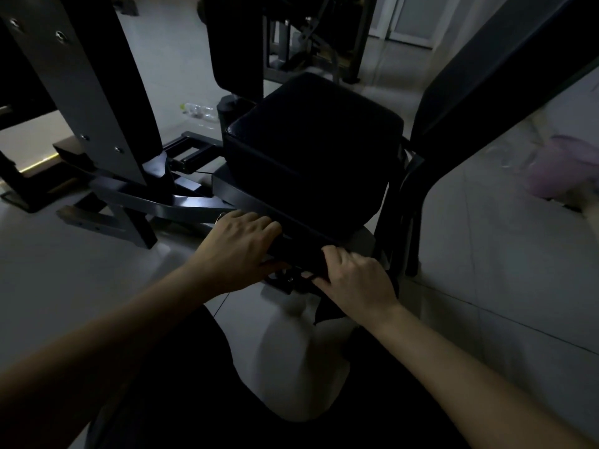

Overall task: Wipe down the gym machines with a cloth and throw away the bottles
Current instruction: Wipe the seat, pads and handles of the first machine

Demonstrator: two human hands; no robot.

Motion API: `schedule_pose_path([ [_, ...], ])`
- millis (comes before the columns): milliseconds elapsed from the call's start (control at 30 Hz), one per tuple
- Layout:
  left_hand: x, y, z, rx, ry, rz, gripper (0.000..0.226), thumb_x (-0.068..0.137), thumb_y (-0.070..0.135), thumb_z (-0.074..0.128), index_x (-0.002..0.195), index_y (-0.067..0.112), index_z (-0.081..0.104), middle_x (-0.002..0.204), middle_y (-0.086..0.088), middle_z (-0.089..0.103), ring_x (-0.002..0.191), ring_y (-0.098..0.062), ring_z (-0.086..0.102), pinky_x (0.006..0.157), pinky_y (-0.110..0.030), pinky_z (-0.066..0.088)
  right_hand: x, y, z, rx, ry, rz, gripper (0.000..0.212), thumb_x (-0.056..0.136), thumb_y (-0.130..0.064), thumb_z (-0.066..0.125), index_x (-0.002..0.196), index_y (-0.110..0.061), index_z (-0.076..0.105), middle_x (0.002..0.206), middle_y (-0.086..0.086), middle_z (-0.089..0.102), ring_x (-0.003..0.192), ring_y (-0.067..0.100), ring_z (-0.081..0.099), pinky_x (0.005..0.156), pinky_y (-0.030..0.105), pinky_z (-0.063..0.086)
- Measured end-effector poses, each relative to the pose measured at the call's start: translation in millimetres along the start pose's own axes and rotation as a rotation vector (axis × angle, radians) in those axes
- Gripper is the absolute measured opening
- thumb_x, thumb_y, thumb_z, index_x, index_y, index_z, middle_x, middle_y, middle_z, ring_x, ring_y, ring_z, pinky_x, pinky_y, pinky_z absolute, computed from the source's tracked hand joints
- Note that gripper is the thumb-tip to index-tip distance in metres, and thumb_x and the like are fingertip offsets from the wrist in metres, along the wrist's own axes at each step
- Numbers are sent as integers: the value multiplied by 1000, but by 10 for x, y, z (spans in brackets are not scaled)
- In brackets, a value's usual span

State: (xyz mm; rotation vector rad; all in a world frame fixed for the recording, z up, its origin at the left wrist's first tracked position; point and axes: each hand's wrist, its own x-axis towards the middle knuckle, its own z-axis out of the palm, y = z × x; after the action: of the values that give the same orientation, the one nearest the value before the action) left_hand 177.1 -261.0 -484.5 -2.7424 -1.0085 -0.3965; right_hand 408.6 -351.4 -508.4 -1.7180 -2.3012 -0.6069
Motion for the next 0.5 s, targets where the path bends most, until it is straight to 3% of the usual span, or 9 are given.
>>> schedule_pose_path([
  [133, -4, -13, -3, 15, -12, 4, 51, 91, 72, 46, 113, 27, 60, 95, 11, 61, 86, -13, 58, 84, -31, 44, -53, -1, 46, 265, 79, 88, 47, 101, -50, 44, 115, -9, 63, 88, 4, 68, 73, 22, 68, 56, 35, 55],
  [300, 7, -7, -19, 16, 12, 27, 46, 91, 68, 51, 107, 25, 60, 91, 9, 60, 81, -14, 55, 79, -31, 42, -130, -161, -71, 505, 275, 178, 49, 106, -37, 37, 115, -1, 70, 111, 10, 73, 104, 23, 69, 87, 39, 57],
  [367, -1, 0, -17, 15, 22, 29, 42, 89, 63, 58, 105, 24, 59, 90, 7, 60, 78, -15, 54, 77, -31, 40, -147, -307, -151, 515, 298, 135, 50, 106, -36, 37, 116, 0, 70, 121, 14, 69, 115, 25, 65, 97, 39, 53],
  [500, -17, 22, -23, 2, 77, 33, 40, 77, 51, 65, 98, 17, 62, 83, 2, 60, 74, -22, 56, 72, -36, 43, -77, -521, -346, 599, 296, -102, 49, 105, -37, 41, 109, 0, 72, 116, 15, 71, 112, 27, 66, 100, 41, 49],
])
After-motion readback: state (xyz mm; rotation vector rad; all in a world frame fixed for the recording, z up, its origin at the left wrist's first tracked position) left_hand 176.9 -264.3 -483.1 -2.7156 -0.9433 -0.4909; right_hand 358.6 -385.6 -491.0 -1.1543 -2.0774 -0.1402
